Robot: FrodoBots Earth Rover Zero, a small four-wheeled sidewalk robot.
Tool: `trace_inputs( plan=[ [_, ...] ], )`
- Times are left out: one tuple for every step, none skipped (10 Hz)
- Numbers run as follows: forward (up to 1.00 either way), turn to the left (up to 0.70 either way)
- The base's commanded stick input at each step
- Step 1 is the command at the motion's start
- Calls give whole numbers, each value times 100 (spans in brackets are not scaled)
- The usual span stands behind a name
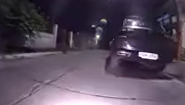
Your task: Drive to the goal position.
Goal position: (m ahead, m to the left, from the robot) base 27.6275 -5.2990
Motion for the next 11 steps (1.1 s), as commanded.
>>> trace_inputs(
  plan=[
    [70, 0],
    [70, 0],
    [70, 0],
    [70, 0],
    [70, 0],
    [70, 0],
    [70, 0],
    [70, 0],
    [70, 0],
    [70, 0],
    [70, 0]
  ],
)
